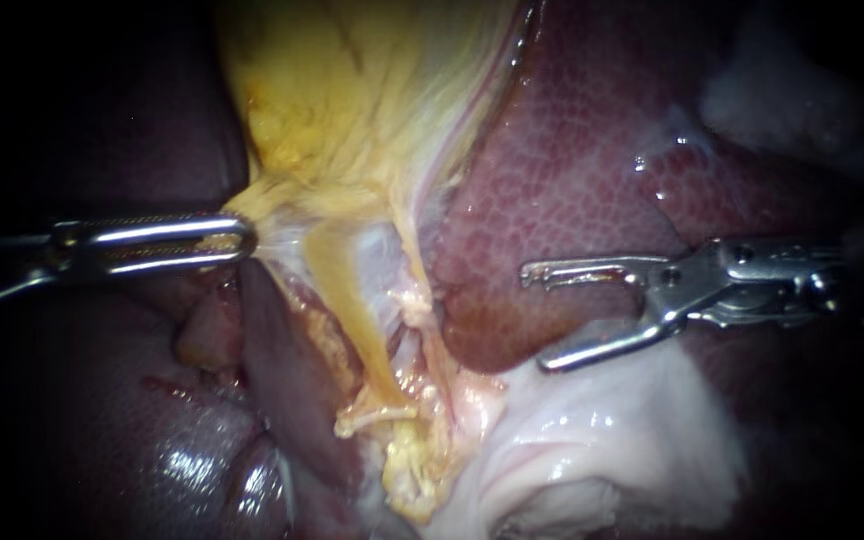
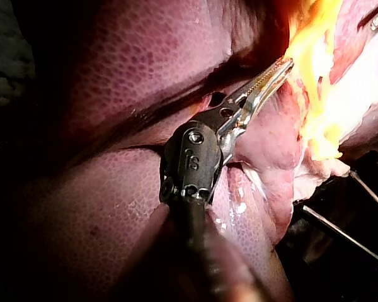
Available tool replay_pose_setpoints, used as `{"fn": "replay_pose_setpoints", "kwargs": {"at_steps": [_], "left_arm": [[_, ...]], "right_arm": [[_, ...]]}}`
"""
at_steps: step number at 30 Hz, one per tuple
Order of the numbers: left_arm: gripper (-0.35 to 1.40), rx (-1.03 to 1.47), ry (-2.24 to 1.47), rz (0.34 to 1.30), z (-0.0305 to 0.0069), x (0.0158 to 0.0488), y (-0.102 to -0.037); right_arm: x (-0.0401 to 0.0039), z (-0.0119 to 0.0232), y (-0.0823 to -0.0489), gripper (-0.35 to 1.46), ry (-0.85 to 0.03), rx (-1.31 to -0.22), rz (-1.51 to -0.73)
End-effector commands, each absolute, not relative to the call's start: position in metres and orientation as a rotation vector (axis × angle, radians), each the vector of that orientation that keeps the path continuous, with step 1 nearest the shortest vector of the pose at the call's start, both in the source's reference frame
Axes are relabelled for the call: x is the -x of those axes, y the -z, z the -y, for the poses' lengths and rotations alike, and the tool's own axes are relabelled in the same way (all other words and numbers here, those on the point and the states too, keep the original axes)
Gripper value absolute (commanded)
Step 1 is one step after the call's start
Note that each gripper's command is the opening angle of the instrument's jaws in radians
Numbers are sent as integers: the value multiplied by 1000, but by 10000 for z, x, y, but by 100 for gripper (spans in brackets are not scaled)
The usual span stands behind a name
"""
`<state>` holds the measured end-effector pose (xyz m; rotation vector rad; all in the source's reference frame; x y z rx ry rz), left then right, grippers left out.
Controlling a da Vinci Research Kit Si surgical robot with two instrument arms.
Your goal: Going back first clip left tube
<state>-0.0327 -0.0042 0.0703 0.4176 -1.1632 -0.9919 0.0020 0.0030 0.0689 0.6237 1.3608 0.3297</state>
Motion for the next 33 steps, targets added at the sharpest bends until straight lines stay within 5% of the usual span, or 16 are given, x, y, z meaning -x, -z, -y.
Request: {"fn": "replay_pose_setpoints", "kwargs": {"at_steps": [1,18,33], "left_arm": [[-35,-417,979,1167,46,333,-708],[-35,-457,935,1156,66,409,-763],[-35,-464,926,1159,67,414,-763]], "right_arm": [[-20,-31,-689,60,-329,-624,-1359],[-19,-29,-694,60,-327,-622,-1359],[-19,-28,-692,60,-327,-623,-1359]]}}
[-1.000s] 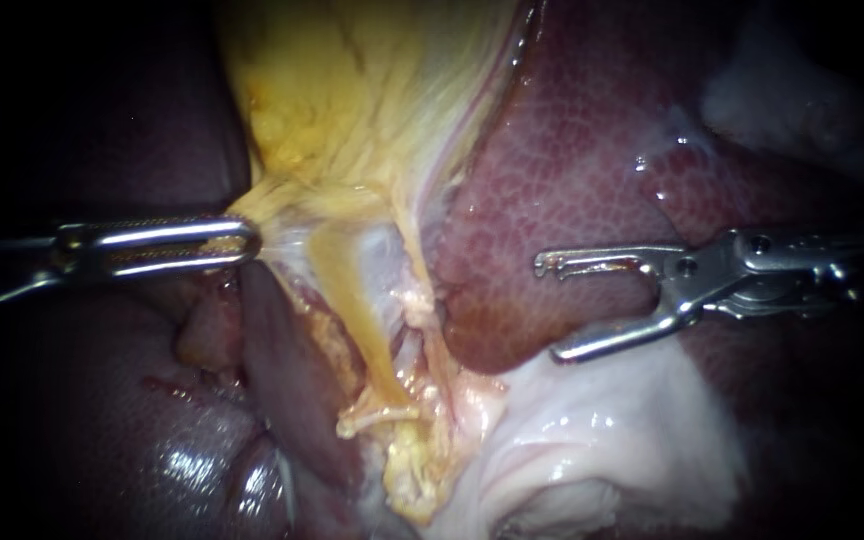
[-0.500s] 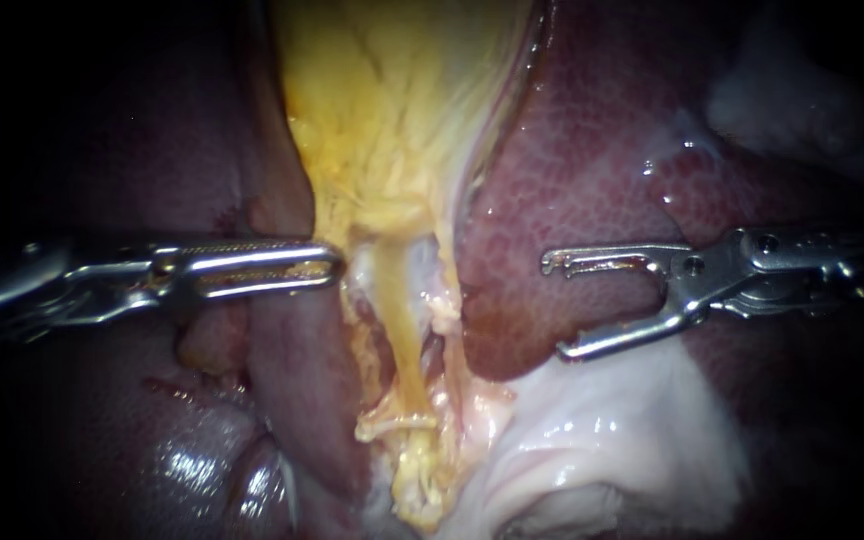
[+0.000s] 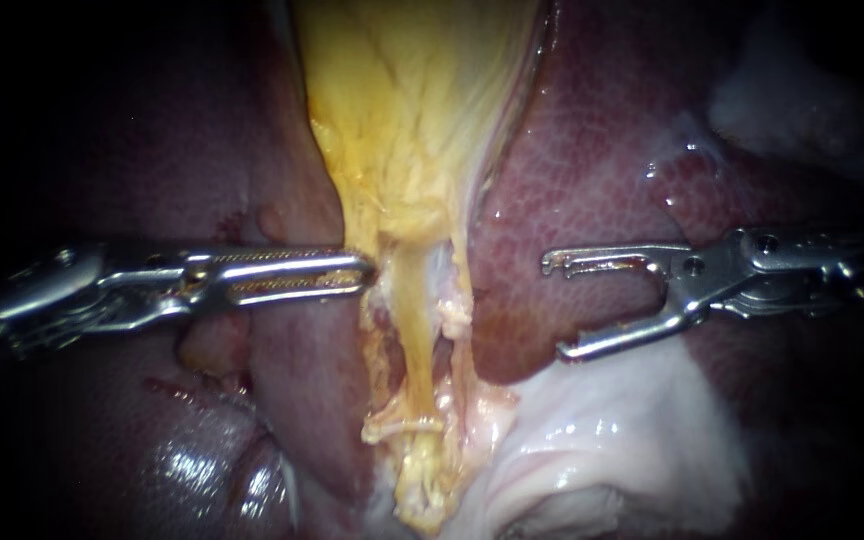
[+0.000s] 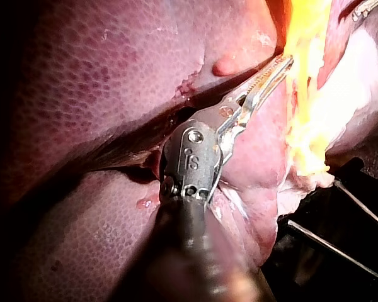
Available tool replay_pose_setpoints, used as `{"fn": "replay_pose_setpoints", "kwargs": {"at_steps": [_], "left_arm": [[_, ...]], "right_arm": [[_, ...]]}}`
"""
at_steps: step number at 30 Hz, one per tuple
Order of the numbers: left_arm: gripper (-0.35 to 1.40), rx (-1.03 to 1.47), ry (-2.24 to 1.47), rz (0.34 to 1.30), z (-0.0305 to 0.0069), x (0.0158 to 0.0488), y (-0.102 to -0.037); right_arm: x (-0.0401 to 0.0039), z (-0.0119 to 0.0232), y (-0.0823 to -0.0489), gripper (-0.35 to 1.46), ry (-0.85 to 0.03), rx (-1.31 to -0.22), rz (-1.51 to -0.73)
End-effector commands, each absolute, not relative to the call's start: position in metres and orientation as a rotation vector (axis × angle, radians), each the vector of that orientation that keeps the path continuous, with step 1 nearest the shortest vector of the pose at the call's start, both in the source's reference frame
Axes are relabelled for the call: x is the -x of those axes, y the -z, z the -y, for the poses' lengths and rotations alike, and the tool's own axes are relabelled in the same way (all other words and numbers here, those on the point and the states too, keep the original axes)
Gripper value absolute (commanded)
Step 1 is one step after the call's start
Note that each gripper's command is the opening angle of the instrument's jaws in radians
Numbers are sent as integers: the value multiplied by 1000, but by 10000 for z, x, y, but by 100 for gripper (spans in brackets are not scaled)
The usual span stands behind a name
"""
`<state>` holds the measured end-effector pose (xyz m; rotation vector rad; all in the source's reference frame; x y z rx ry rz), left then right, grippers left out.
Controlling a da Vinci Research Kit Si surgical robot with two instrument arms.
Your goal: Going back first clip left tube
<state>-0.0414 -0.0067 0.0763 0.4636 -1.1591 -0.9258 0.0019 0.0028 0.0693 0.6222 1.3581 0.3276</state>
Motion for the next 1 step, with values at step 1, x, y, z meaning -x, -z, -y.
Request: {"fn": "replay_pose_setpoints", "kwargs": {"at_steps": [1], "left_arm": [[-35,-464,926,1159,67,414,-762]], "right_arm": [[-19,-29,-692,60,-327,-623,-1359]]}}
